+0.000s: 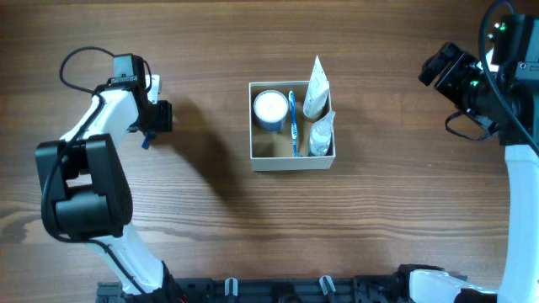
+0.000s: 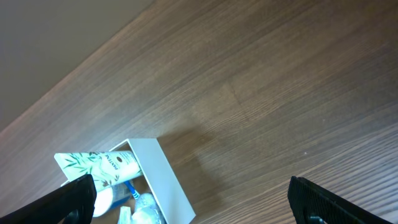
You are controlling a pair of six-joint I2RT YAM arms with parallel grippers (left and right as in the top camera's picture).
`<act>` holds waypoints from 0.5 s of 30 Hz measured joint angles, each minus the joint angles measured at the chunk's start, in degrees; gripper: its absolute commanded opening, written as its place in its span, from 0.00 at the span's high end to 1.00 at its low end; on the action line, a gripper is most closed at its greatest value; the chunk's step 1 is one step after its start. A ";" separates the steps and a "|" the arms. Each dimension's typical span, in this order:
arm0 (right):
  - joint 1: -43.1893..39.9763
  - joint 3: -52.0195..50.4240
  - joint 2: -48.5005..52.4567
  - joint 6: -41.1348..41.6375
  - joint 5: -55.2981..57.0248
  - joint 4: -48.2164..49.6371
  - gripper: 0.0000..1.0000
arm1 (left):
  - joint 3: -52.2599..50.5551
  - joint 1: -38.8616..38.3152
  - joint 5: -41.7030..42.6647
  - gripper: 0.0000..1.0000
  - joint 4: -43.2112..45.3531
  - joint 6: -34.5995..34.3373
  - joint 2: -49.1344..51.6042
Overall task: Pack container
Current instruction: 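Move the left gripper to the blue razor and grasp its handle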
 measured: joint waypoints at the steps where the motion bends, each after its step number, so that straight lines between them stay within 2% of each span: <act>1: 0.00 0.00 -0.02 -0.02 0.00 0.00 0.00 | 0.00 0.07 0.02 0.48 0.11 0.11 0.17; 6: 0.00 0.00 0.00 0.00 0.00 0.00 0.00 | 0.00 0.11 -0.02 0.76 0.57 0.61 0.22; 10: 0.00 0.00 0.00 -0.02 0.00 0.00 0.00 | 0.00 0.11 0.02 0.94 0.35 0.79 0.28; 11: 0.00 0.00 -0.02 -0.02 0.00 0.00 0.00 | 0.00 0.11 0.02 0.96 0.13 0.74 0.28; 15: 0.00 0.00 0.00 -0.02 0.00 0.00 0.00 | 0.07 0.11 0.04 0.96 -1.20 0.68 0.28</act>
